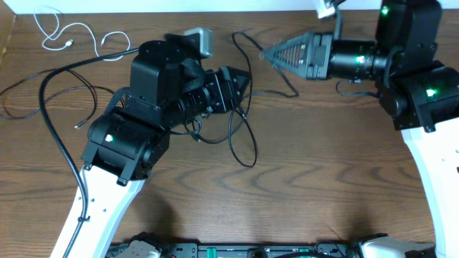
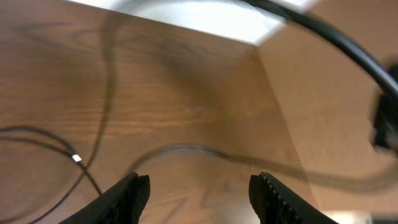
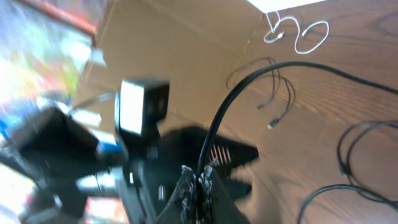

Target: Untangle cables

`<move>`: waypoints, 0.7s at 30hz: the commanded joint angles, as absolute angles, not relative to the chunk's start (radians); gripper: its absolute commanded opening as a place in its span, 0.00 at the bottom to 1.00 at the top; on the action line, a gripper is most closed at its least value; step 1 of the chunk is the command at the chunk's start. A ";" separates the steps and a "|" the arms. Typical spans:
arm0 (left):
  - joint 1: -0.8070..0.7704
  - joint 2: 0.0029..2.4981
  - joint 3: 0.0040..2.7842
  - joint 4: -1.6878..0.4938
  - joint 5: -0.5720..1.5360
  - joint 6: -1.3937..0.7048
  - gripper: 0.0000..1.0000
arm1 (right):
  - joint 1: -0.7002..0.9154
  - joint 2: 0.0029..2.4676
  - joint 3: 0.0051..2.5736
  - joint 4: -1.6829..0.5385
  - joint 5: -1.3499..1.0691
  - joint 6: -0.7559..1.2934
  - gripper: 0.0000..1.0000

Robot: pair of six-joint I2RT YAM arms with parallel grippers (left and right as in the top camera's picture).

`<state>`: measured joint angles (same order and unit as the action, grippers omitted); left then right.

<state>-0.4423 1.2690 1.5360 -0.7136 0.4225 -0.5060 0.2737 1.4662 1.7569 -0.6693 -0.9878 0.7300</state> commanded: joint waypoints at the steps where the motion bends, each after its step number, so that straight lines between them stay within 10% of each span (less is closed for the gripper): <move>1: -0.445 1.272 1.551 -0.686 0.659 -0.297 0.57 | 0.269 1.455 1.763 -0.637 -0.874 0.975 0.01; 13: -0.449 1.272 1.551 -0.580 0.717 -0.266 0.48 | 0.267 1.455 1.763 -0.638 -0.740 0.957 0.02; 21: -0.449 1.277 1.549 -0.892 0.224 -0.266 0.48 | 0.239 1.455 1.763 -0.897 -0.388 0.726 0.12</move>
<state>-0.4488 1.2694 1.5368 -0.7918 0.5156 -0.2836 0.2550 1.4654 1.7576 -0.8188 -0.6056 0.8478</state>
